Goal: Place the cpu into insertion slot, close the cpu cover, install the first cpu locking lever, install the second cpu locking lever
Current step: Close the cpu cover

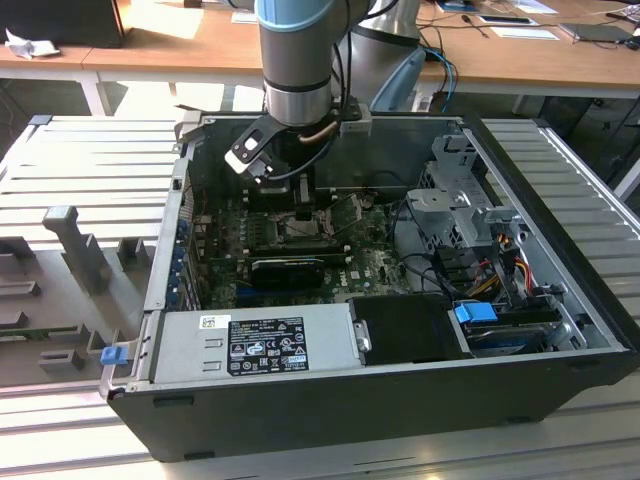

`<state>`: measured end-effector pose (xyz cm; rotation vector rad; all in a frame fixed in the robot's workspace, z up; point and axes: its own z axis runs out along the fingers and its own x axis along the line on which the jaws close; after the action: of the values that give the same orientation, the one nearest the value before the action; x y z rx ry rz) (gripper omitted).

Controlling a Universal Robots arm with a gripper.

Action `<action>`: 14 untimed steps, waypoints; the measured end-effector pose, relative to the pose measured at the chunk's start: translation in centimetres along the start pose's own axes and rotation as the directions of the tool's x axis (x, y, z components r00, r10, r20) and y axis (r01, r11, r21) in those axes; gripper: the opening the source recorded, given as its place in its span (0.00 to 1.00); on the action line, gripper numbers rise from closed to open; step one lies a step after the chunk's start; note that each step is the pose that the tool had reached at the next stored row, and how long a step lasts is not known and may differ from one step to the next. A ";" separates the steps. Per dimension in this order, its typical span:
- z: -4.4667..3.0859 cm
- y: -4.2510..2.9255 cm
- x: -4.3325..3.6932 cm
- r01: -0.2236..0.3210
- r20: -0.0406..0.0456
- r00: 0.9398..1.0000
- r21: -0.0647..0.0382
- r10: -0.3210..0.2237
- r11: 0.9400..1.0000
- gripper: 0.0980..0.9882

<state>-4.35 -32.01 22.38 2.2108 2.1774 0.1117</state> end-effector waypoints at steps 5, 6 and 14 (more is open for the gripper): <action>0.03 0.49 0.03 0.000 0.000 1.000 0.003 0.000 1.000 0.01; -0.04 0.50 0.03 0.000 0.001 1.000 0.003 0.000 1.000 0.01; -1.63 0.69 0.09 0.000 0.005 1.000 0.003 0.000 1.000 0.01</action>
<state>-3.79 -31.97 24.06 2.2102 2.1765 0.1034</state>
